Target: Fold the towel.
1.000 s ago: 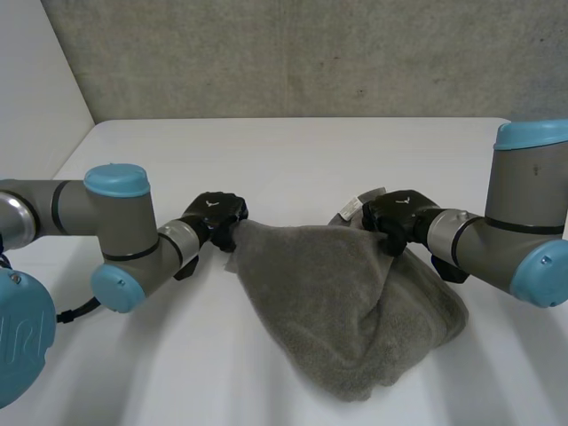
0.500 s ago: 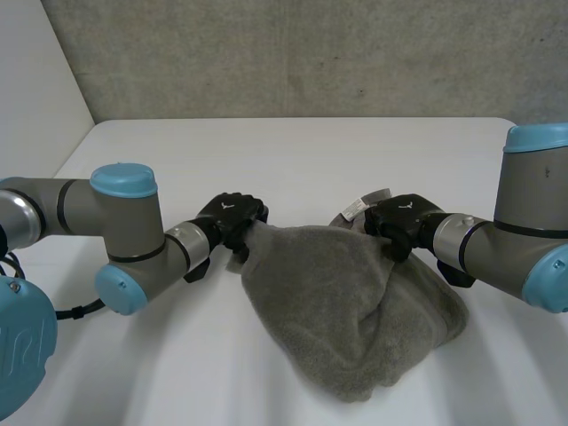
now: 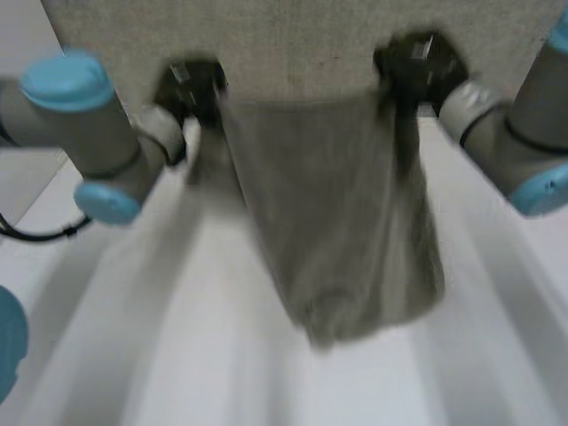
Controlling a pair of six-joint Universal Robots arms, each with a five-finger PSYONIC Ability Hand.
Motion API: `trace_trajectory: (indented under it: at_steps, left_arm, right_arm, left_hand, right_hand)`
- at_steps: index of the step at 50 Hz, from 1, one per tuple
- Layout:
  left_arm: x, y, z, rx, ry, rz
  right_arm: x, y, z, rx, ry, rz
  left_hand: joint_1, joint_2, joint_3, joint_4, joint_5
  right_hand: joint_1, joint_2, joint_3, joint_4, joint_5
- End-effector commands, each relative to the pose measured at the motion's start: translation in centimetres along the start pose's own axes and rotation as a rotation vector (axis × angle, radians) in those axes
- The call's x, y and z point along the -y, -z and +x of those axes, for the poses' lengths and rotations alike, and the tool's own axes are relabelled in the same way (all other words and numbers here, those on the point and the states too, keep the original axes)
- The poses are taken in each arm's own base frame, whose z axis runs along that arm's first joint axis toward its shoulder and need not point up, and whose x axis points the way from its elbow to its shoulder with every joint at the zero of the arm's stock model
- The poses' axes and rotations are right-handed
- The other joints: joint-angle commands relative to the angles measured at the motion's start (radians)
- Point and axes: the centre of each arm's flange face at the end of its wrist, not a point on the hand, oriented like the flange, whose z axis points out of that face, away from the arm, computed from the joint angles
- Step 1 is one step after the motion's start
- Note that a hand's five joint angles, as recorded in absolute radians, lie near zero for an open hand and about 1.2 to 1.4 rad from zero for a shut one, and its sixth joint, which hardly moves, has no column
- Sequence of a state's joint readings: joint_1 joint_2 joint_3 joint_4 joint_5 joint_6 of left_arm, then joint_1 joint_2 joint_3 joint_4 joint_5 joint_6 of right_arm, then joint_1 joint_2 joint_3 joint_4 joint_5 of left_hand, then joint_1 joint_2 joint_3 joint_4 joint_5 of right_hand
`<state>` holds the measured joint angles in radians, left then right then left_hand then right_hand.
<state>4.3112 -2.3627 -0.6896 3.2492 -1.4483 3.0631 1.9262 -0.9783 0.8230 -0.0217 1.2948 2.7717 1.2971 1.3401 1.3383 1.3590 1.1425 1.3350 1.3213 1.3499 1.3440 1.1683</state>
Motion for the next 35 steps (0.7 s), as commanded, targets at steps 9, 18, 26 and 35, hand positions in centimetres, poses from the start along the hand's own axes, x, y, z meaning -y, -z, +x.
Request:
trace_trajectory:
  at_steps: [9, 18, 26, 35]
  left_arm:
    - [13.4, 2.2, 0.0, 0.082, -0.003, 0.373]
    - [1.8, 6.8, -2.8, 0.097, 0.009, -0.03]
    - [-6.8, 11.6, -4.6, 0.08, -0.073, -0.3]
    - [-10.6, 14.1, -4.9, 0.062, -0.198, -0.412]
  right_arm:
    - [10.4, 1.5, 4.2, -0.241, -0.045, 0.393]
    - [2.3, 3.4, -1.3, 0.122, 0.007, 0.108]
    - [-7.8, 8.3, -6.9, 0.301, 0.074, -0.225]
    - [-14.3, 13.4, -10.2, 0.384, 0.127, -0.494]
  left_hand:
    - [0.099, 0.056, 0.058, 0.037, 0.079]
    - [0.099, 0.056, 0.058, 0.037, 0.079]
    - [0.099, 0.056, 0.058, 0.037, 0.079]
    - [0.099, 0.056, 0.058, 0.037, 0.079]
  right_hand:
    - [0.061, 0.075, 0.046, 0.052, 0.053]
    - [0.061, 0.075, 0.046, 0.052, 0.053]
    - [0.061, 0.075, 0.046, 0.052, 0.053]
    - [0.061, 0.075, 0.046, 0.052, 0.053]
